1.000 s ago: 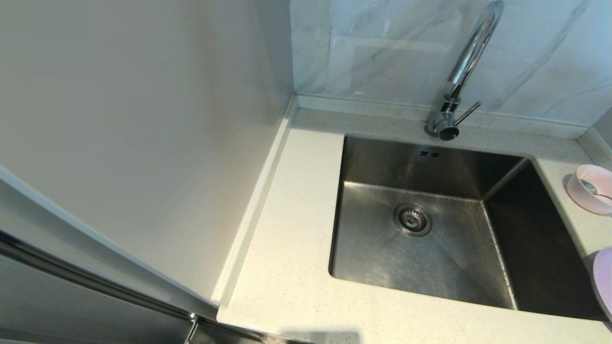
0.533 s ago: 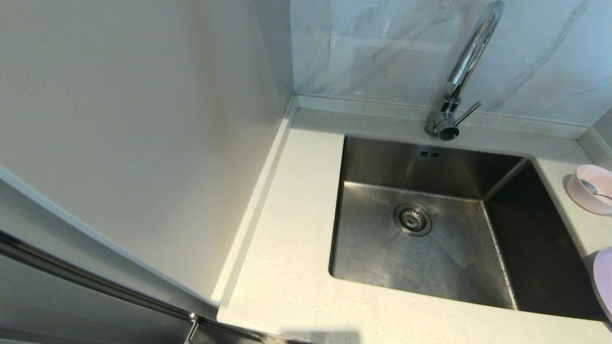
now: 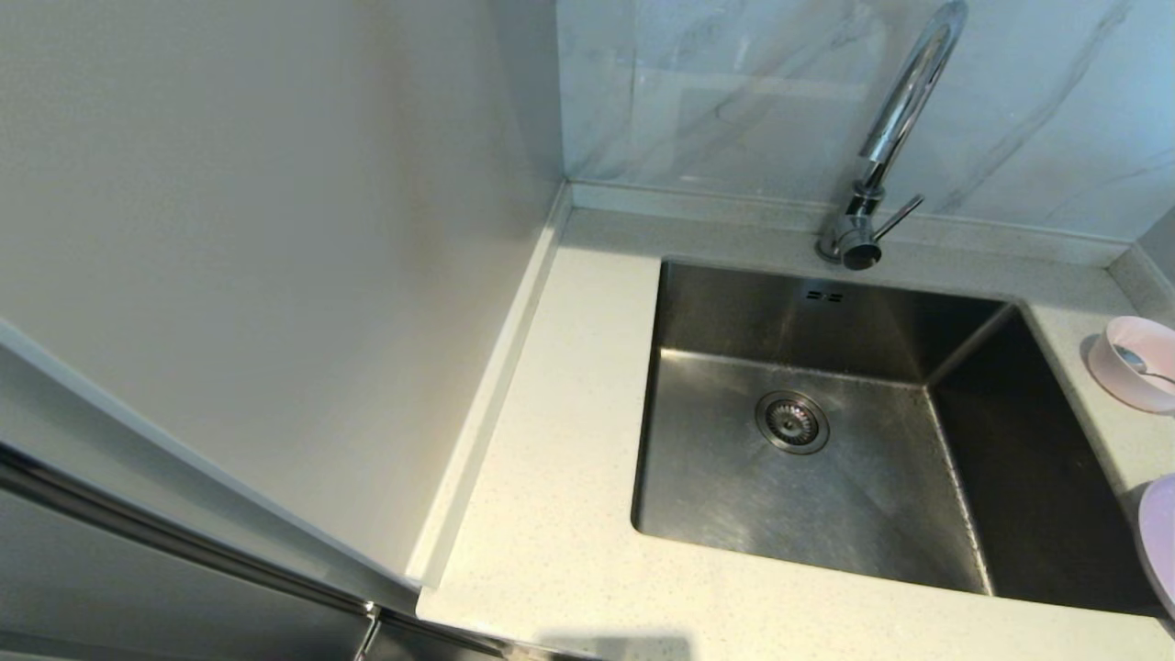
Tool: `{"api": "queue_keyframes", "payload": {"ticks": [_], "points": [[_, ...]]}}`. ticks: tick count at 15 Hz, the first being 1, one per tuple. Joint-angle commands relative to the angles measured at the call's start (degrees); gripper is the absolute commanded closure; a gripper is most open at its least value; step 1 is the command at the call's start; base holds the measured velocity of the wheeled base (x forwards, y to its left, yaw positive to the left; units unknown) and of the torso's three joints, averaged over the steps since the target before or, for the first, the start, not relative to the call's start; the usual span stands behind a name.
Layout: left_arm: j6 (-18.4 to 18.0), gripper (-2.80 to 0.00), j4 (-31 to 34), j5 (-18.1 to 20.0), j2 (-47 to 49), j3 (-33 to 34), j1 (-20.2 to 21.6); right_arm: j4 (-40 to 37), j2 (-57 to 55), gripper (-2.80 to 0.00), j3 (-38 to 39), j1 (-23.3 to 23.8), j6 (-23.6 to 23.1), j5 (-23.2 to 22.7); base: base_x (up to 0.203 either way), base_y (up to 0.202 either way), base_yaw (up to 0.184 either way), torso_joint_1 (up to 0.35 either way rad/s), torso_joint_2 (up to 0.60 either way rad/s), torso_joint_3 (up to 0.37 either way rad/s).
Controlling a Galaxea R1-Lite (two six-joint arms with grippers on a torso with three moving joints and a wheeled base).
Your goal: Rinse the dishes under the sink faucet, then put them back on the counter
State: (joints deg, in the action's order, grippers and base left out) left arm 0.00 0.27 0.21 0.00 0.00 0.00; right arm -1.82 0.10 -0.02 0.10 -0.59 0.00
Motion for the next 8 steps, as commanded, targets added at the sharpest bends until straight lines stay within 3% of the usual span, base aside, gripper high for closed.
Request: {"api": "queue_keyframes", "payload": {"ticks": [1, 8], "points": [[0.0, 0.0, 0.0, 0.0, 0.0, 0.0, 0.0, 0.59, -0.19, 0.0, 0.46, -0.01, 0.59, 0.0, 0.0, 0.0, 0.0, 0.0, 0.0, 0.0], [0.0, 0.0, 0.0, -0.03, 0.0, 0.0, 0.0, 0.59, -0.19, 0.0, 0.46, -0.01, 0.59, 0.0, 0.0, 0.0, 0.0, 0.0, 0.0, 0.0]]}}
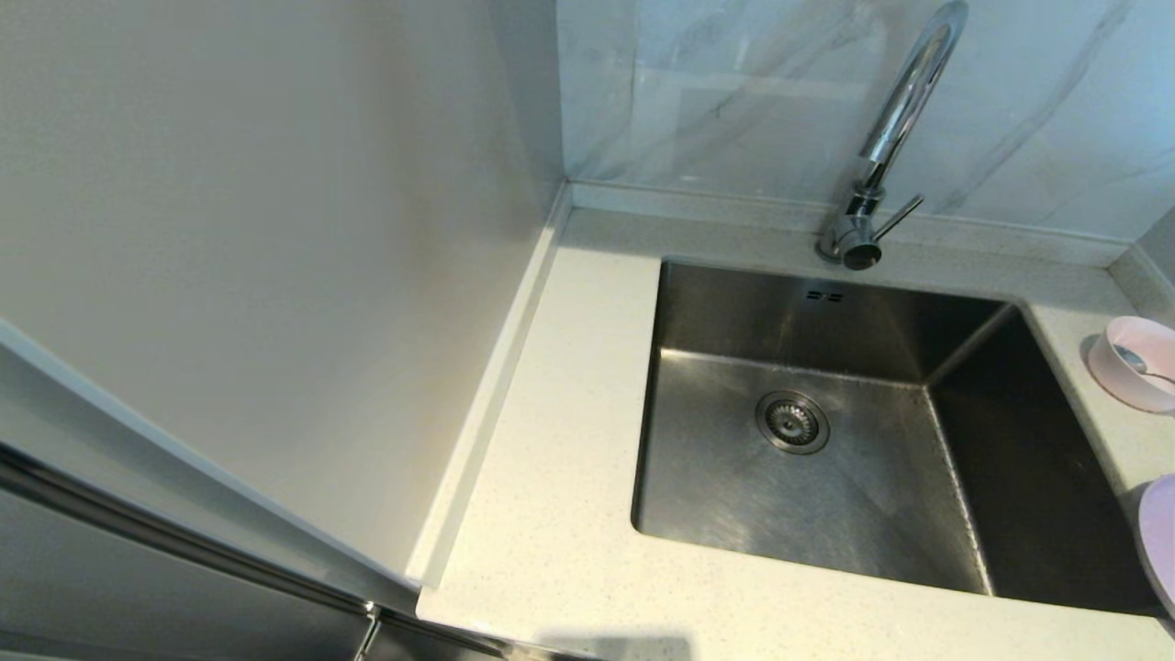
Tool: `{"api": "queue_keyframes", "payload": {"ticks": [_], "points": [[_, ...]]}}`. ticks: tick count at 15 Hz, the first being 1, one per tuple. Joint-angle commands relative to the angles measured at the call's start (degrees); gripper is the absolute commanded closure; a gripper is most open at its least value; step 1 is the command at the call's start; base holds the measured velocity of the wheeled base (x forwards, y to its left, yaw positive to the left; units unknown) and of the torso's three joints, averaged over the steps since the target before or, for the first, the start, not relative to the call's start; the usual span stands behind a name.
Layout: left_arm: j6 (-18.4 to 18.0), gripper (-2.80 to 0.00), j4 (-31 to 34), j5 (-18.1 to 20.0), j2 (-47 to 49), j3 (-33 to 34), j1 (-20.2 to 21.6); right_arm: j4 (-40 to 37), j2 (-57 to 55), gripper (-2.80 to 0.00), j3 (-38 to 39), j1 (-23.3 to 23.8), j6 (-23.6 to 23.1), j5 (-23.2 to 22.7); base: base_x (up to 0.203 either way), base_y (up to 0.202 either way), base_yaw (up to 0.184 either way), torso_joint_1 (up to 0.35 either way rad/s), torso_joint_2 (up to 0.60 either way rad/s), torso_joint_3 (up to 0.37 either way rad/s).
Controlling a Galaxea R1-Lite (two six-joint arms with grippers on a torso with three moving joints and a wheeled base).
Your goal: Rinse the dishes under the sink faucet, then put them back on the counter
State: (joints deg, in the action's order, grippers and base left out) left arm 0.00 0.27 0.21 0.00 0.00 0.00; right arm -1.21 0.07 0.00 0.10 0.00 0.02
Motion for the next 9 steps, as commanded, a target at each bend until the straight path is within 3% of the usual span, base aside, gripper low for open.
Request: {"api": "queue_keyframes", "payload": {"ticks": [1, 9], "points": [[0.0, 0.0, 0.0, 0.02, 0.0, 0.0, 0.0, -0.02, -0.16, 0.0, 0.44, -0.01, 0.0, -0.02, 0.0, 0.0, 0.0, 0.0, 0.0, 0.0], [0.0, 0.0, 0.0, -0.03, 0.0, 0.0, 0.0, -0.02, -0.16, 0.0, 0.44, -0.06, 0.0, -0.02, 0.0, 0.0, 0.0, 0.0, 0.0, 0.0]]}}
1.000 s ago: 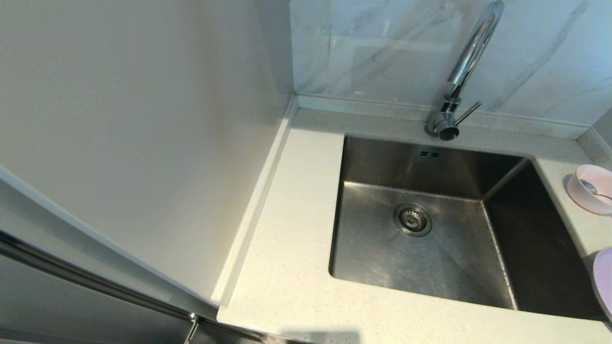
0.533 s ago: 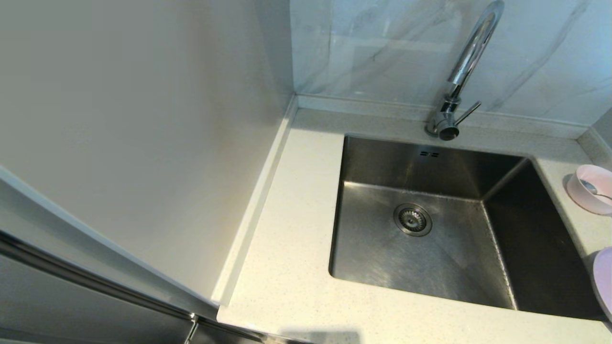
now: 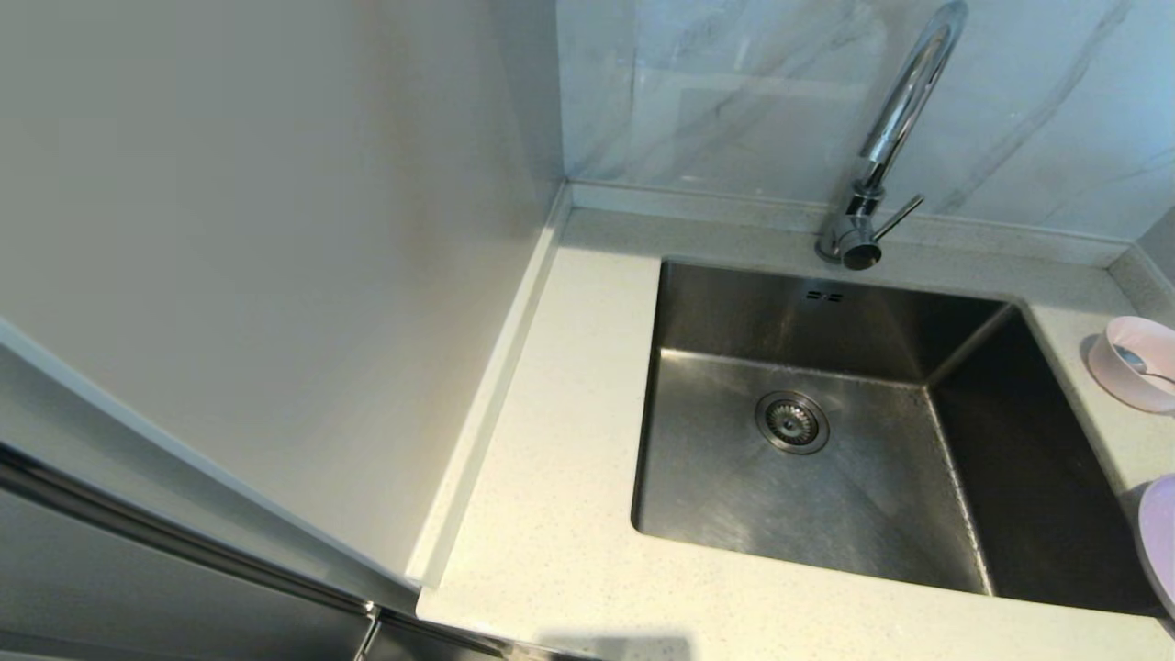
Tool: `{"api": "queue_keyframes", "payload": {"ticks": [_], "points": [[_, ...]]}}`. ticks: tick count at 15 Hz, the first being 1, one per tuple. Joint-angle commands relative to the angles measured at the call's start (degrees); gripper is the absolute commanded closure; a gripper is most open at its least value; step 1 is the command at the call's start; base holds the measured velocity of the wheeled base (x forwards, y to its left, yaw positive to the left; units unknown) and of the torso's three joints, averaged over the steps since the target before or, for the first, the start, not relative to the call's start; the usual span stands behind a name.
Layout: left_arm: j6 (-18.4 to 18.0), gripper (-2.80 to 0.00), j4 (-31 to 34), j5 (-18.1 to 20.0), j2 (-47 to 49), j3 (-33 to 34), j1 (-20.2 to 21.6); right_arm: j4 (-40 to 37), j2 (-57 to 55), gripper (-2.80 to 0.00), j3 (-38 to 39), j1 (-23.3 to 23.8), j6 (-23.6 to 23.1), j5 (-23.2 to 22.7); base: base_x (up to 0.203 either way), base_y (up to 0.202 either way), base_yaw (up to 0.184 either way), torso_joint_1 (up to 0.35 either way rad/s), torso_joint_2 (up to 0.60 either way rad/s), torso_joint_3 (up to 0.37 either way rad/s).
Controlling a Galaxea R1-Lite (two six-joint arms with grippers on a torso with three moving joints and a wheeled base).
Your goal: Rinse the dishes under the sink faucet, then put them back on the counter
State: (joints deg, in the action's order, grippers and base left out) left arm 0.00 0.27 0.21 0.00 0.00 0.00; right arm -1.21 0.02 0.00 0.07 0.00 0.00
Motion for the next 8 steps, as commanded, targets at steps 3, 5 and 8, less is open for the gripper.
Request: {"api": "queue_keyframes", "payload": {"ticks": [3, 5, 8], "points": [[0.0, 0.0, 0.0, -0.03, 0.0, 0.0, 0.0, -0.02, -0.11, 0.0, 0.44, 0.01, 0.0, 0.0, 0.0, 0.0, 0.0, 0.0, 0.0, 0.0], [0.0, 0.0, 0.0, -0.02, 0.0, 0.0, 0.0, -0.02, -0.11, 0.0, 0.44, 0.01, 0.0, 0.0, 0.0, 0.0, 0.0, 0.0, 0.0, 0.0], [0.0, 0.0, 0.0, 0.05, 0.0, 0.0, 0.0, -0.02, -0.11, 0.0, 0.44, -0.01, 0.0, 0.0, 0.0, 0.0, 0.0, 0.0, 0.0, 0.0]]}}
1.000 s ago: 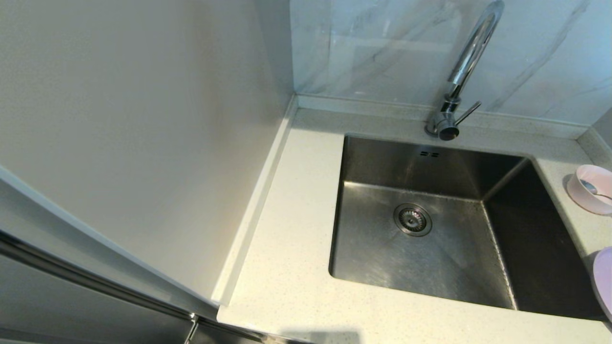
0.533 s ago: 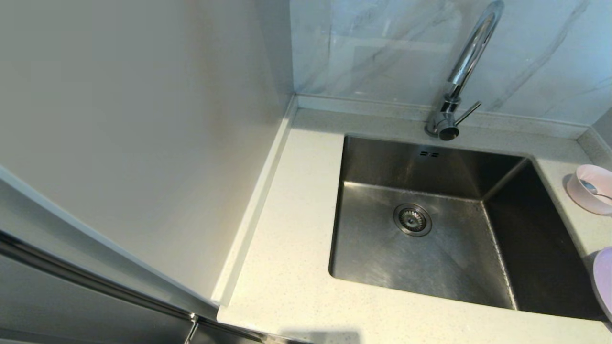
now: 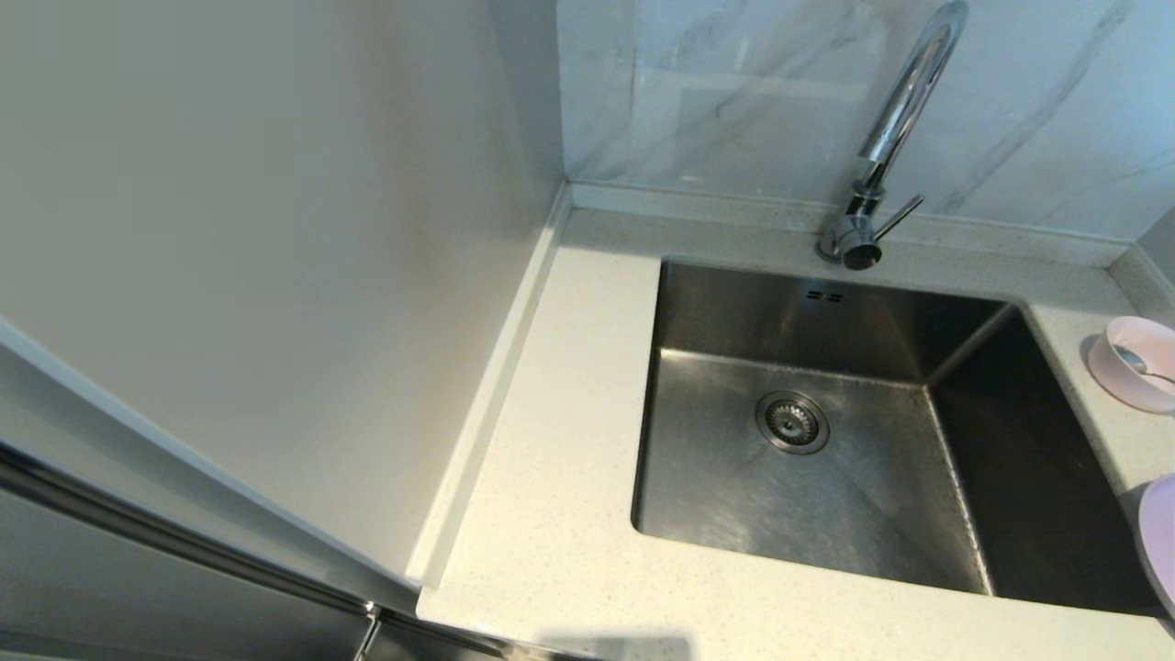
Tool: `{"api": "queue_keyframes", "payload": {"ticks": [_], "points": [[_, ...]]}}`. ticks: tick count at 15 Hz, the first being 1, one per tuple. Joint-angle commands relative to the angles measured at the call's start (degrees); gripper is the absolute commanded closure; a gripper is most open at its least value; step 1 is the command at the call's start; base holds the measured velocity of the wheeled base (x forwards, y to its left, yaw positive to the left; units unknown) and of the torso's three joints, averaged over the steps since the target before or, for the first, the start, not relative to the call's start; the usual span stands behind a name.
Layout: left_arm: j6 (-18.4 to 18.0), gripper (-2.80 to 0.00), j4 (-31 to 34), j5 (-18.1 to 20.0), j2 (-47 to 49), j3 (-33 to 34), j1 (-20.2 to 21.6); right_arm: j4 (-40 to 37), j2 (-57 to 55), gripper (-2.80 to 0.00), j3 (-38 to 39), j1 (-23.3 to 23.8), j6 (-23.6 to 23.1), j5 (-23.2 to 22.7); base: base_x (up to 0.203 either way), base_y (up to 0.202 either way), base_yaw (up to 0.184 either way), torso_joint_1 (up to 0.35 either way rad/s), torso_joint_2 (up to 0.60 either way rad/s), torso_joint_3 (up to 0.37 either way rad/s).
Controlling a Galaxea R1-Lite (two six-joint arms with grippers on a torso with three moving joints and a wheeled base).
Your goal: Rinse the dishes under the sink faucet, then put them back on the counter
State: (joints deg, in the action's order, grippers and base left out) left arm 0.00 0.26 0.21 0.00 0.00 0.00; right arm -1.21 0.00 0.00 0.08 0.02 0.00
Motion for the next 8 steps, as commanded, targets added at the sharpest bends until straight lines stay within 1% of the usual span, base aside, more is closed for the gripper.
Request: {"api": "queue_keyframes", "payload": {"ticks": [1, 8], "points": [[0.0, 0.0, 0.0, -0.03, 0.0, 0.0, 0.0, -0.02, -0.09, 0.0, 0.44, 0.0, -0.02, 0.0, 0.0, 0.0, 0.0, 0.0, 0.0, 0.0], [0.0, 0.0, 0.0, 0.01, 0.0, 0.0, 0.0, -0.02, -0.09, 0.0, 0.44, 0.0, -0.02, 0.0, 0.0, 0.0, 0.0, 0.0, 0.0, 0.0]]}}
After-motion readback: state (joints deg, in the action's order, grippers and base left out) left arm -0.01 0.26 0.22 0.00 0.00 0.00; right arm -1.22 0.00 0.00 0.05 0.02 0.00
